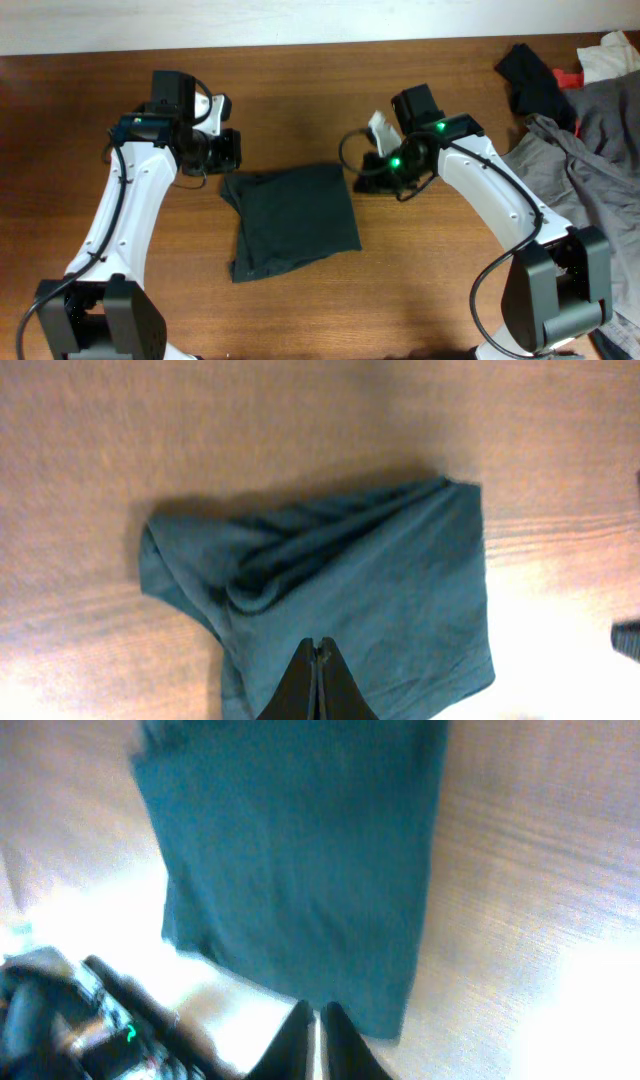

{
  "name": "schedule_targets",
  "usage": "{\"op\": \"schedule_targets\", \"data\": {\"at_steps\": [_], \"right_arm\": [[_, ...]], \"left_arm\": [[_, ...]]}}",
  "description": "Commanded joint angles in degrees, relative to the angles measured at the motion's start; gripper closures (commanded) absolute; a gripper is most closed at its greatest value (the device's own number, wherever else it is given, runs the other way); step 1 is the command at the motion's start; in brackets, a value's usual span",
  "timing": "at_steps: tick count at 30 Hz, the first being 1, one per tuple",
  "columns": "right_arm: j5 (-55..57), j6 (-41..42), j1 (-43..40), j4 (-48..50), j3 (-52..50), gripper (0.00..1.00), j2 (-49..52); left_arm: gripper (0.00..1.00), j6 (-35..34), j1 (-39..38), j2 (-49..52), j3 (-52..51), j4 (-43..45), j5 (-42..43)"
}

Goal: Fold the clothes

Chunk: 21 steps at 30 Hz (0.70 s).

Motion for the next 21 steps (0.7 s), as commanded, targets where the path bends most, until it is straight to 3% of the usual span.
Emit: {"op": "schedule_targets", "data": {"at_steps": [1, 13, 21], "right_arm": [[-0.76, -6.29, 0.31, -3.65, -0.87, 0.96, 0.35], [-3.19, -6.03, 2.99, 4.44, -13.35, 0.96, 0.37], [-6.36, -6.03, 3.76, 9.64, -15.76, 0.96, 0.39]], "left_arm": [[1.00, -2.73, 0.26, 1.79, -2.78, 0.94, -0.15], [1.00, -2.71, -1.36, 7.21, -8.94, 4.39, -0.31], [1.00, -2.71, -1.36, 9.42, -9.03, 6.40, -1.70]]}}
